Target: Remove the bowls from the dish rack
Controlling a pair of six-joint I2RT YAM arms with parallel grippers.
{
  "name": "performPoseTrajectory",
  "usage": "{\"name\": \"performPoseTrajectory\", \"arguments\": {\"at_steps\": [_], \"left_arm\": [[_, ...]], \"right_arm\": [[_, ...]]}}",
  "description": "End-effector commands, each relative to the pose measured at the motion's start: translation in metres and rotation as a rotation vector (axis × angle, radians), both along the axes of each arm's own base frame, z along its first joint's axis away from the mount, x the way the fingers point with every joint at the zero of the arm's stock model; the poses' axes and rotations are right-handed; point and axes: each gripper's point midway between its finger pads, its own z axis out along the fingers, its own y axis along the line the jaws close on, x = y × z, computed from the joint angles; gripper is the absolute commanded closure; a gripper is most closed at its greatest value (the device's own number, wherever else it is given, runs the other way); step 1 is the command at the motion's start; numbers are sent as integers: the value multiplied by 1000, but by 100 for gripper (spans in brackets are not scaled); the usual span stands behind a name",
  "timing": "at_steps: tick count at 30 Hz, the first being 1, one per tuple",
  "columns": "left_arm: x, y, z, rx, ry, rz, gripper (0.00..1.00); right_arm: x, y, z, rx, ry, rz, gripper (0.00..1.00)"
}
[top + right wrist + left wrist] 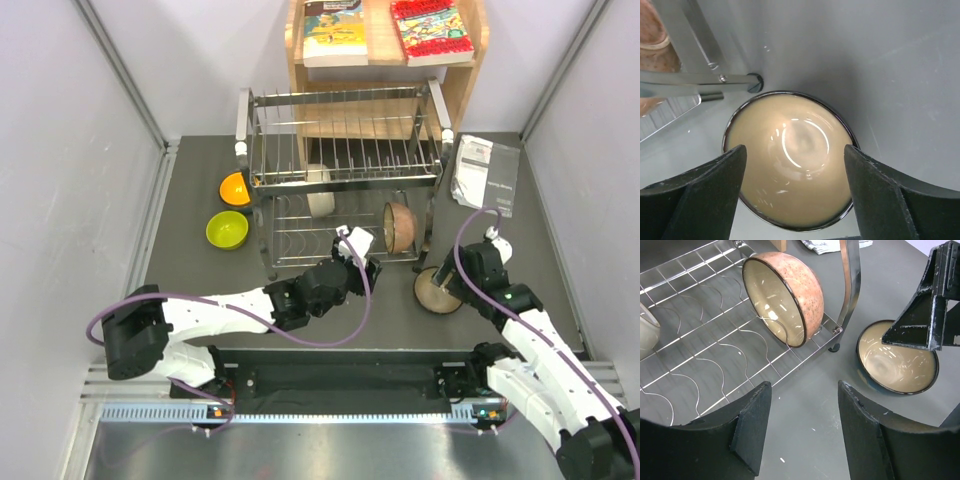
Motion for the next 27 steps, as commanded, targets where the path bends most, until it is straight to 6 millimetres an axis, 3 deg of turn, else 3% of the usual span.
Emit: {"name": "performPoseTrajectory", "arguments": {"at_steps": [1,5,8,12,16,19,21,23,27], "left_arm": [[3,-1,21,-88,-16,15,40],[1,-4,17,-75,-5,2,41],[1,-3,15,-72,-2,4,41],[2,-6,7,-61,4,3,40],[3,-10,4,-51,10,-3,41],[3,-10,1,-37,14,-3,41],[2,-9,-1,-32,16,-2,41],[1,-9,-2,-34,22,-5,41],[0,-9,-8,-21,40,-9,41]], "right_arm": [[0,-18,0,-44,7,-105,23],[1,-27,0,-76,11,-148,23],[7,-29,16,-78,-35,-154,23],[17,-21,35,-45,-96,-126,24],[22,-15,38,-30,-90,-105,24],[23,-24,50,-61,-104,-142,22],[25,-40,60,-124,-129,-206,21],[29,-49,62,-158,-146,-225,20],[31,-50,46,-163,-117,-221,18]]}}
